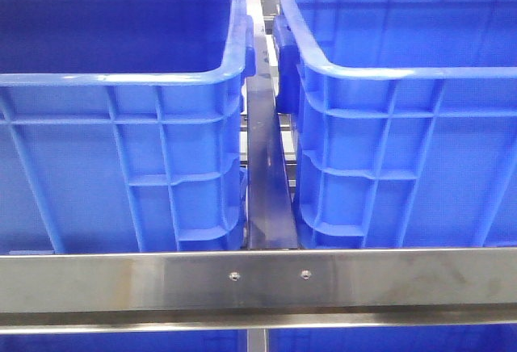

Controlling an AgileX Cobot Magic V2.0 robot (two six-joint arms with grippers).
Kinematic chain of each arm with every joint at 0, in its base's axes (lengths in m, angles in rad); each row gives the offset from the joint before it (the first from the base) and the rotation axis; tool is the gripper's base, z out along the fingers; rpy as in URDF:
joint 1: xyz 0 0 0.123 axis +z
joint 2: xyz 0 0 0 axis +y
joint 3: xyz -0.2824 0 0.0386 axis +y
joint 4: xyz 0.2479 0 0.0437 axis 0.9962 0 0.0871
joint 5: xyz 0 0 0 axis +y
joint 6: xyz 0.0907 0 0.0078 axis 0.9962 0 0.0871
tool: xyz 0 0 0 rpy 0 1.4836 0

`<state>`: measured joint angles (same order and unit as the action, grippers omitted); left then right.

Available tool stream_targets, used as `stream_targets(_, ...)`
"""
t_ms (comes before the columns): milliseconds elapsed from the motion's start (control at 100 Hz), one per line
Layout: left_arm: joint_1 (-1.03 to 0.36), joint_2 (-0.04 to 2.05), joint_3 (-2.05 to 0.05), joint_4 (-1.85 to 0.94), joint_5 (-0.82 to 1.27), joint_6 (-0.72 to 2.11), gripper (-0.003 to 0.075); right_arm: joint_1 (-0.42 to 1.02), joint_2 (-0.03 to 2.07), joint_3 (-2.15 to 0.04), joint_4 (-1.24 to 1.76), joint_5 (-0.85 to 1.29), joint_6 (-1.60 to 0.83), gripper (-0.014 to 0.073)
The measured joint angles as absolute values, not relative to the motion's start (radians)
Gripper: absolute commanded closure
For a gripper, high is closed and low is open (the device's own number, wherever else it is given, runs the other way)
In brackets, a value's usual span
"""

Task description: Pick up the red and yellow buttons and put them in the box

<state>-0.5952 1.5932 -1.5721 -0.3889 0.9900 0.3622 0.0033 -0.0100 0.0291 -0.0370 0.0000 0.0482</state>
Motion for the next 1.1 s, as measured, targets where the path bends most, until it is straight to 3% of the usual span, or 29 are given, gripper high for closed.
stream_targets(400,-0.595,1.593,-1.572,-0.389,0.99,0.362,0.0482,0.003,-0.01,0.013,-0.037,0.0,0.048,0.0663)
stream_targets(800,-0.595,1.593,-1.572,-0.389,0.99,0.362,0.0482,0.003,0.062,-0.281,-0.039,0.437,0.048,0.0663)
stream_targets(1100,-0.595,1.593,-1.572,-0.389,0.99,0.364,0.0482,0.003,0.277,-0.431,-0.039,0.551,0.048,0.0662)
